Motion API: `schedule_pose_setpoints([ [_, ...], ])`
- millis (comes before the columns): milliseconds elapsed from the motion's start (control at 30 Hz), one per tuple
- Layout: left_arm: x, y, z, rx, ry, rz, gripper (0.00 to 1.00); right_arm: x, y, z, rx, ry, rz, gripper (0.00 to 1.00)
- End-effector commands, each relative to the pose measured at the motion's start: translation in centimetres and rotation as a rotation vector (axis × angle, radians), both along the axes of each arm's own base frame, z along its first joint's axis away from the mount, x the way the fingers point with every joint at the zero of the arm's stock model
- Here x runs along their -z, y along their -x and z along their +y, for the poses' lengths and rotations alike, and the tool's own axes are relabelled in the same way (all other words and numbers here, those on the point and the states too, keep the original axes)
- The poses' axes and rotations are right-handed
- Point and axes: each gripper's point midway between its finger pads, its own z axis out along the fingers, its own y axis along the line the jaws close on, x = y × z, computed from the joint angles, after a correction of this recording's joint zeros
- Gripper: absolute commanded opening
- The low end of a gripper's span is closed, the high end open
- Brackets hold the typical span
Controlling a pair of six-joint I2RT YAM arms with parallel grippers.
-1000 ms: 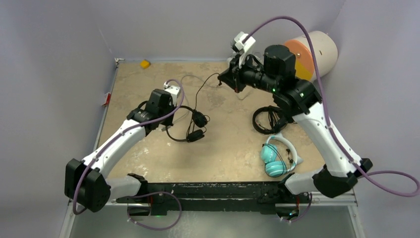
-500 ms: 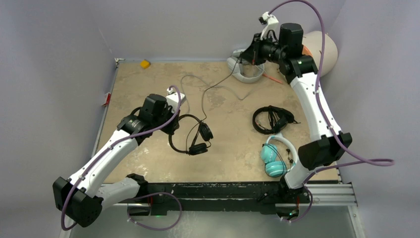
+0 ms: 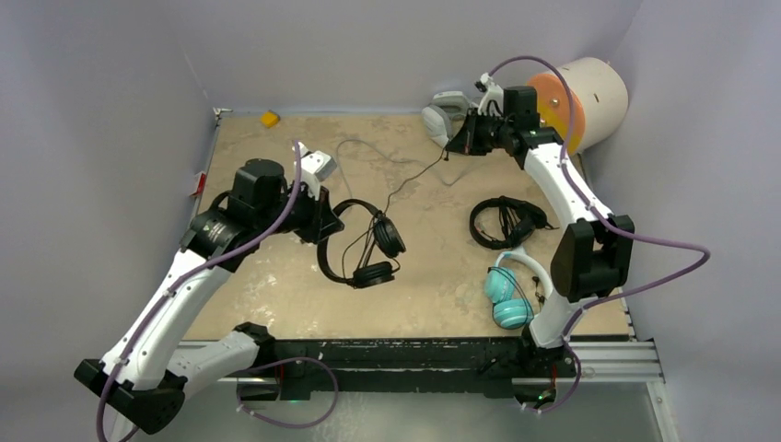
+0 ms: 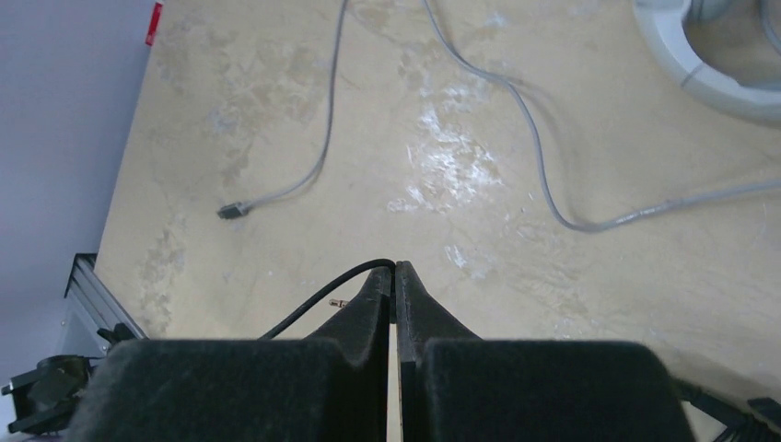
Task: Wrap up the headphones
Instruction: Wrap the headphones cable around the headphones.
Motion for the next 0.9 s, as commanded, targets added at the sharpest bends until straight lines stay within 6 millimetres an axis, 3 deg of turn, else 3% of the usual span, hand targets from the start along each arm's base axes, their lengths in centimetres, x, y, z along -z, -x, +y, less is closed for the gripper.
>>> schedule_pose_setpoints([
  [0, -5.3, 3.1, -1.6, 0.121, 0.163, -0.034, 0.0, -1.0, -0.4, -1.1, 0.025, -0.034, -0.056, 0.0],
  [200, -8.2, 4.6, -2.8, 0.151, 0.269, 0.069, 0.0, 3.2, 0.1, -1.3, 0.021, -0.056, 0.031, 0.0],
  [333, -10.1, 3.3, -3.3, 0.058, 0.299, 0.161, 0.0, 5.3, 1.1, -1.2, 0.014, -0.065, 0.052, 0.0],
  [500, -12.1, -0.7, -3.5, -0.126, 0.341, 0.166, 0.0, 6.4, 4.6, 0.3, -0.017, -0.107, 0.055, 0.0],
  [633, -12.9, -4.5, -2.9, -0.286, 0.397, 0.191, 0.0, 6.2, 8.4, 2.8, -0.075, -0.081, 0.013, 0.0],
  [867, -12.8, -11.2, 3.8, -0.638, 0.49, 0.218, 0.0, 6.5, 15.4, 6.3, -0.192, -0.051, -0.002, 0.0],
])
